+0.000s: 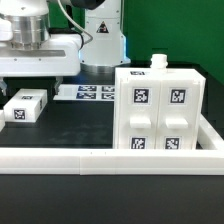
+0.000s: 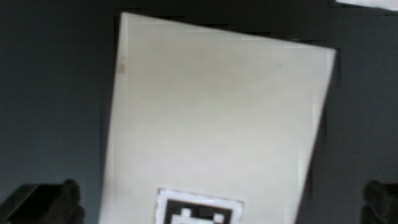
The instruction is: Assemble cabinet
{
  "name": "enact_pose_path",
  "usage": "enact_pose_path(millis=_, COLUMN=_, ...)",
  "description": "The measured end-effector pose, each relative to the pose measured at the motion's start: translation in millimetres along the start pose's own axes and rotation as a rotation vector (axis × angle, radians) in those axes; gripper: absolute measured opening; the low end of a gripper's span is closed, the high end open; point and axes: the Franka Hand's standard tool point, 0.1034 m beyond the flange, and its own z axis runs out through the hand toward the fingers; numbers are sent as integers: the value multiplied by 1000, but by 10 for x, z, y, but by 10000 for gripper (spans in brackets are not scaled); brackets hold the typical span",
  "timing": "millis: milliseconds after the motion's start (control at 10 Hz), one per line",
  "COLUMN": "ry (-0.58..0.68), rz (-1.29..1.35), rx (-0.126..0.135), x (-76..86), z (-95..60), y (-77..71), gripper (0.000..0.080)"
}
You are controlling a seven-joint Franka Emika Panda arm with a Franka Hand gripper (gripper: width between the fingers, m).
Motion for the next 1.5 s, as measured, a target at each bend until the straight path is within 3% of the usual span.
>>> enact_pose_path(millis=500, ry=-6, rz=-5, rx=-1, x=-21, z=57, y=-3, gripper=785)
enact_pose_path(millis=600, ry=-5, rz=-5, rx=-1, x=-17, z=52, y=-4, gripper=615)
enact_pose_path(millis=700, ry=-6, rz=-6, rx=-1, x=-17, z=53, y=-6, gripper=558)
enact_pose_path(millis=1200, ry=-5, rz=-8, rx=-1, x=-11, z=49, y=-15, gripper=560)
enact_pose_path(millis=1300, ry=-14, rz=-11, rx=16, x=8, z=-80, y=-127, gripper=560)
enact_pose_path(millis=1400, ry=-8, rz=-6, rx=36, x=39, z=-339, y=-309, gripper=560)
enact_pose_path(millis=1500, ry=-7, rz=16, rx=47, x=59, z=-489, y=-421, gripper=560)
